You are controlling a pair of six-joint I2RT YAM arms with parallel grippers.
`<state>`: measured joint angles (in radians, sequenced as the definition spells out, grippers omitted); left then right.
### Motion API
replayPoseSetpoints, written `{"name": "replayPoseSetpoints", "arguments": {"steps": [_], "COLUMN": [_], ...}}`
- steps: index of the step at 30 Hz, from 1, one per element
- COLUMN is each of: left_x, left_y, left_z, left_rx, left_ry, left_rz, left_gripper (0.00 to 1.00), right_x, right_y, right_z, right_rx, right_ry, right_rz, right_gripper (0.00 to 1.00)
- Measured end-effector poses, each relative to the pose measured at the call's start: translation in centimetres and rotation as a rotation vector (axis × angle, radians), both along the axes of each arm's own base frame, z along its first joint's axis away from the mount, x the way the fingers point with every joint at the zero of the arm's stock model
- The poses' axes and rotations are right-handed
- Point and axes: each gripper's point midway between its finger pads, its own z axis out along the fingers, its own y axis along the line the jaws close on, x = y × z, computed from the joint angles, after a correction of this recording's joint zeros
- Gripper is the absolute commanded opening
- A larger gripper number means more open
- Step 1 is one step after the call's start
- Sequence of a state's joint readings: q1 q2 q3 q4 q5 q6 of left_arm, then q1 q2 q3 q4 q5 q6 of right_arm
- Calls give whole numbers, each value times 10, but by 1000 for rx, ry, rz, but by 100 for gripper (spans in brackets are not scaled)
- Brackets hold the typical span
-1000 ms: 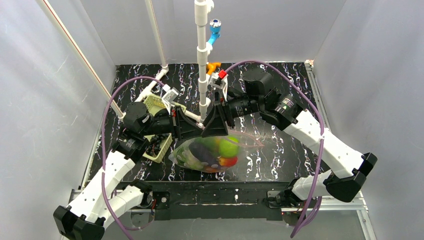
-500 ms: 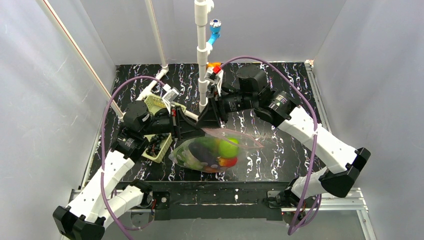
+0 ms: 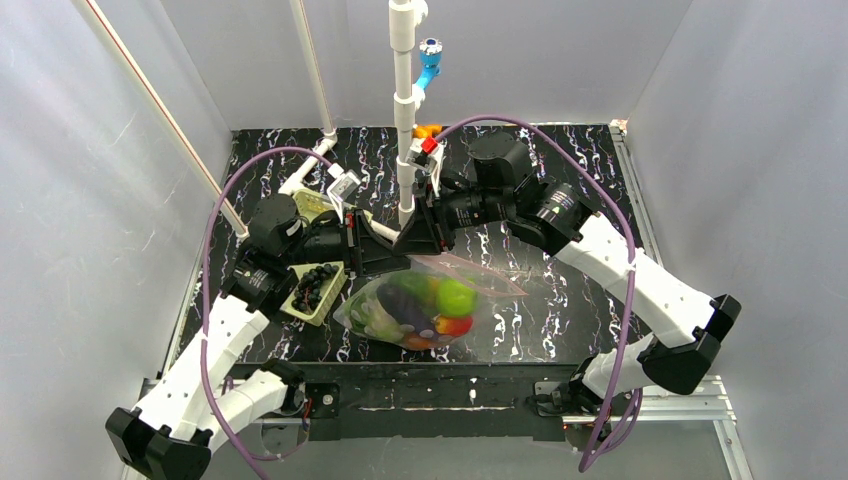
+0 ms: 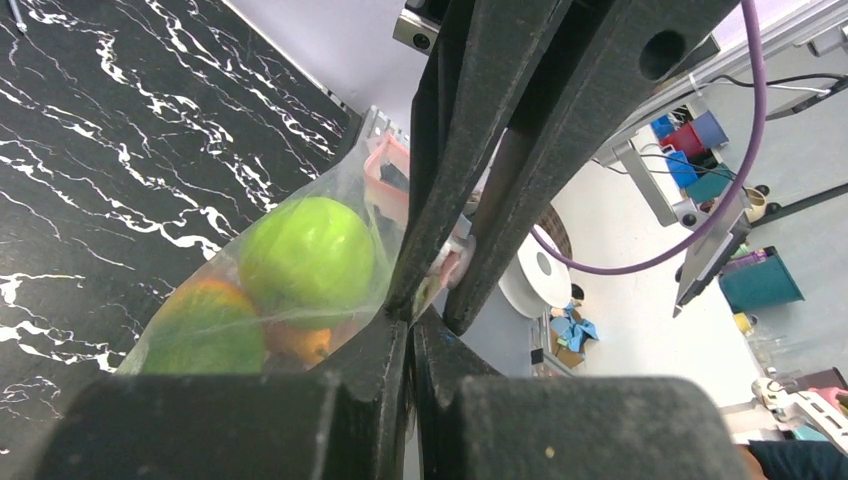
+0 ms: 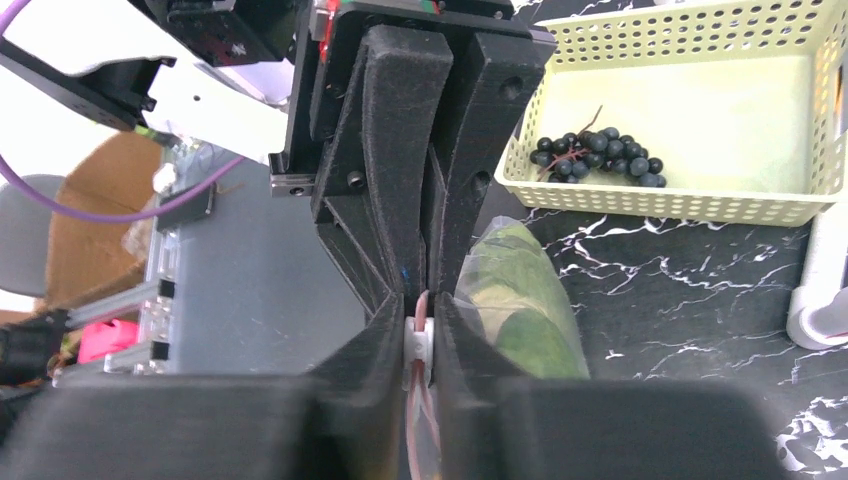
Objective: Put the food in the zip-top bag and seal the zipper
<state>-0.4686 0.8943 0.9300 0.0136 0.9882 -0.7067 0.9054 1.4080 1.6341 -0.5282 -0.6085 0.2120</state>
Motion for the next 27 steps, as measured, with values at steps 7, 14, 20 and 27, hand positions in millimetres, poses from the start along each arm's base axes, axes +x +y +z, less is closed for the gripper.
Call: {"name": "replayPoseSetpoints", "arguments": {"steps": [7,14,20,27], "left_x": [5,12,16,14], "left_y": [1,17,28,34], "left_z": [-4,-2,1,-4], "left_rx": [19,52,54,79], "left_ry": [-2,-54,-93,-116], "left_rz": [32,131,177,191], "left_gripper": [0,0,0,0], "right_x": [4,8,9,-8], "right_y": [-3,-10,-27,-59], "right_z": [-4,-12,-23,-27], "right_rx": [-7,8,-8,-23], "right_ry": [-20,-23,3,-15], "right_rz": [-27,-5,5,-30], "right_gripper": [1,1,1,1]}}
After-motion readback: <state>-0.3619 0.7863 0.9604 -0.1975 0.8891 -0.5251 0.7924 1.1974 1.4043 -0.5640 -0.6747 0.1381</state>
